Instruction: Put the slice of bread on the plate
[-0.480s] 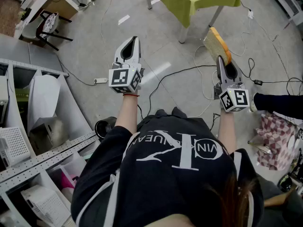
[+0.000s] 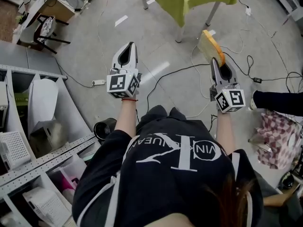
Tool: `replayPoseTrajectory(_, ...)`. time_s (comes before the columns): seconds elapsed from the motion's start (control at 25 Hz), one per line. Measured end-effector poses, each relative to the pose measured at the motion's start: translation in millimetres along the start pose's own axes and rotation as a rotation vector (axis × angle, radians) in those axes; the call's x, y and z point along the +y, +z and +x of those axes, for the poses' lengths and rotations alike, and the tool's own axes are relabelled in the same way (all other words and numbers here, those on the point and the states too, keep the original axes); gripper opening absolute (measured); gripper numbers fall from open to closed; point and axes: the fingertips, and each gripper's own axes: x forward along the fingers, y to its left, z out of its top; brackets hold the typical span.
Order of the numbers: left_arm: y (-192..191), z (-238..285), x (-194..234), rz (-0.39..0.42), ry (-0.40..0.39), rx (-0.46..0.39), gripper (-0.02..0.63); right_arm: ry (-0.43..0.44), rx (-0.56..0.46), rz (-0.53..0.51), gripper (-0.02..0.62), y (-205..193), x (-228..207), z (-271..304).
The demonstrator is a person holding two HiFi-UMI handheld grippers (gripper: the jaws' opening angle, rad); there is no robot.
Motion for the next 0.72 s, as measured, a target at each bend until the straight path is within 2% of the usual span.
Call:
replayPoseTrajectory(0.4, -14, 20, -5, 0.001, 0.006, 0.022, 0.009, -0.006, 0.006, 0.045, 0.092, -13, -25, 14)
replayPoseTrajectory(0.72, -20, 89, 20, -0.015, -0.001, 0.039, 0.009, -0.024, 0.015, 0.072, 0.094, -14, -58, 73)
